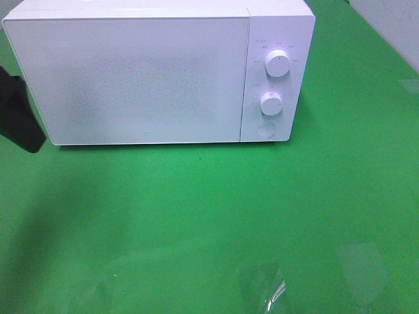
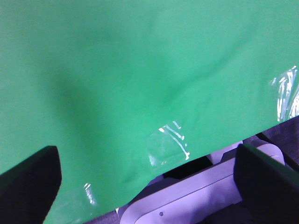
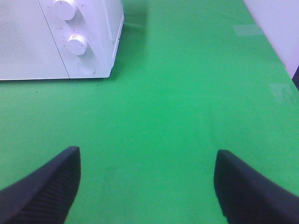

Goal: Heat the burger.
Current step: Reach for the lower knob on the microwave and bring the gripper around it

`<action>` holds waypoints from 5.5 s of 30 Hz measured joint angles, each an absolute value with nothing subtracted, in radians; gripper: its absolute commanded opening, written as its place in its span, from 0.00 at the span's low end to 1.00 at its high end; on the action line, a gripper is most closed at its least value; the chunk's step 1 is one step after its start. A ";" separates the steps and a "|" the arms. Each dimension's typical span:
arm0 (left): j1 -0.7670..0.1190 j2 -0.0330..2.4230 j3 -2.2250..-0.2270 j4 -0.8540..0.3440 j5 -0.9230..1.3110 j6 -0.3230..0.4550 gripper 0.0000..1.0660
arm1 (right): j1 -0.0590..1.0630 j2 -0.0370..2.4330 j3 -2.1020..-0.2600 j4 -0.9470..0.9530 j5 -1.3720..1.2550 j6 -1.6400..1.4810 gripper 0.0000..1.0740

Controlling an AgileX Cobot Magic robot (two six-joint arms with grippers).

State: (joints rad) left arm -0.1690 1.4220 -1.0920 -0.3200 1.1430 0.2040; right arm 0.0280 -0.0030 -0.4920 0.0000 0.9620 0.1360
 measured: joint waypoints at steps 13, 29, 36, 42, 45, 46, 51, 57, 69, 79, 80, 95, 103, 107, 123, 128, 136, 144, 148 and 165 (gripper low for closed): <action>0.067 1.198 -0.933 -0.236 1.151 0.123 0.86 | 0.028 -0.003 -0.492 0.000 0.962 0.136 0.70; 0.067 0.673 -0.632 -0.061 1.050 -0.022 0.86 | 0.028 -0.003 -0.492 0.000 0.962 0.136 0.70; 0.067 0.521 -0.536 -0.084 1.061 -0.025 0.86 | 0.028 -0.003 -0.492 0.000 0.962 0.136 0.70; 0.067 0.459 -0.522 -0.082 1.065 -0.025 0.86 | 0.028 -0.003 -0.492 0.000 0.962 0.136 0.70; 0.067 0.420 -0.522 -0.081 1.065 -0.025 0.86 | 0.028 -0.003 -0.492 0.000 0.962 0.136 0.70; 0.067 0.420 -0.522 -0.081 1.065 -0.025 0.86 | 0.028 -0.003 -0.492 0.000 0.962 0.136 0.70; 0.067 0.331 -0.522 -0.078 1.065 -0.025 0.86 | 0.028 -0.003 -0.492 0.000 0.962 0.136 0.70; 0.067 0.218 -0.522 -0.075 1.065 -0.025 0.86 | 0.028 -0.003 -0.492 0.000 0.962 0.136 0.70; 0.067 -0.004 -0.520 -0.065 1.066 -0.025 0.86 | 0.028 -0.003 -0.492 0.000 0.962 0.136 0.70; 0.067 -0.006 -0.516 -0.063 1.066 -0.025 0.86 | 0.028 -0.003 -0.492 0.000 0.962 0.136 0.70; 0.067 -0.006 -0.516 -0.063 1.066 -0.025 0.86 | 0.028 -0.003 -0.492 0.000 0.962 0.136 0.70; 0.067 -0.006 -0.516 -0.061 1.066 -0.025 0.86 | 0.028 0.089 -0.511 0.025 0.784 0.146 0.70; 0.067 -0.006 -0.516 -0.061 1.066 -0.025 0.86 | 0.028 0.190 -0.473 0.031 0.613 0.147 0.70; 0.067 -0.006 -0.516 -0.061 1.066 -0.025 0.86 | 0.028 0.217 -0.423 0.033 0.447 0.147 0.70; 0.067 -0.006 -0.516 -0.061 1.066 -0.025 0.86 | 0.028 0.324 -0.376 0.044 0.187 0.147 0.70; 0.067 -0.006 -0.516 -0.061 1.066 -0.025 0.86 | 0.028 0.402 -0.375 0.041 0.150 0.147 0.70; 0.067 -0.006 -0.516 -0.061 1.066 -0.025 0.86 | 0.028 0.637 -0.375 0.029 0.044 0.147 0.70; 0.067 -0.006 -0.516 -0.061 1.066 -0.025 0.86 | 0.028 0.798 -0.375 0.029 -0.112 0.147 0.70; 0.067 -0.006 -0.516 -0.061 1.066 -0.025 0.86 | 0.028 0.891 -0.375 0.029 -0.239 0.146 0.70; 0.067 -0.006 -0.516 -0.061 1.066 -0.025 0.86 | 0.063 1.131 -0.274 0.225 -0.676 -0.076 0.70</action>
